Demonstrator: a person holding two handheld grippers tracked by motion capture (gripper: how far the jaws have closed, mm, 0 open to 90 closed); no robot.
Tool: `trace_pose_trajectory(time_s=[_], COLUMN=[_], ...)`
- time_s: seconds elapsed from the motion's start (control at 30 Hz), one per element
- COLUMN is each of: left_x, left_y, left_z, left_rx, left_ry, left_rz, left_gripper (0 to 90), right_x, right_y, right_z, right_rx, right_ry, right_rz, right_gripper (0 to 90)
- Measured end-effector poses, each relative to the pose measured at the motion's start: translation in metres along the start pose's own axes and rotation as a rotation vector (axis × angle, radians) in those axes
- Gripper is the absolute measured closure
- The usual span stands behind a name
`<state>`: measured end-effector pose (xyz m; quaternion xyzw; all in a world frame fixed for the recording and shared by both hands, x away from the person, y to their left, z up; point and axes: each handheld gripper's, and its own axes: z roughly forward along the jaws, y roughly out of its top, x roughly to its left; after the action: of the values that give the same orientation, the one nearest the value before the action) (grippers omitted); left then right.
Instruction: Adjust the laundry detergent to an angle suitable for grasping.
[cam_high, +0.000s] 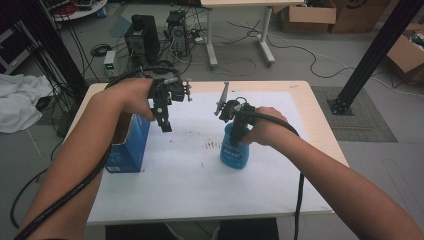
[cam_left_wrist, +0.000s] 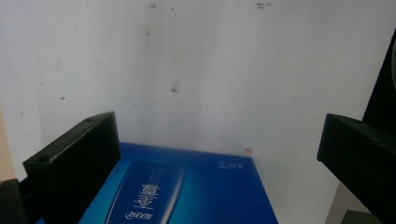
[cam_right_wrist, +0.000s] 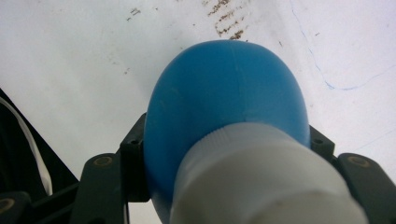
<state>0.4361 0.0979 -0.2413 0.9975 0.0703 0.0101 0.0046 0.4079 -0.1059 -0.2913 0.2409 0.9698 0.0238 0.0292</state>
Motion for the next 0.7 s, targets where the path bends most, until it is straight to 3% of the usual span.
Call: trace_pose_trajectory(time_s=[0.27,0.47,0.7], left_x=[-0.0002,-0.0008,-0.0014], left_y=[-0.0010,-0.0015,-0.0025], left_z=[-0.0017,-0.0001,-0.0024], left_rx=[0.000,0.001,0.002], left_ry=[0.002,-0.002,0.001], left_rz=[-0.001,-0.004,-0.006], left_gripper=[0.1,0.1,0.1], right_x=[-0.0002,-0.0005,-0.0024], right_y=[0.0015,0.0015,0.0004], right_z=[0.0000,0.0007,-0.0076], right_rx=[0.009,0.013,-0.019], right_ry=[0.022,0.015,0.023], right_rz=[-0.002,-0.008,-0.010], right_gripper=[37.4,30.3,28.3])
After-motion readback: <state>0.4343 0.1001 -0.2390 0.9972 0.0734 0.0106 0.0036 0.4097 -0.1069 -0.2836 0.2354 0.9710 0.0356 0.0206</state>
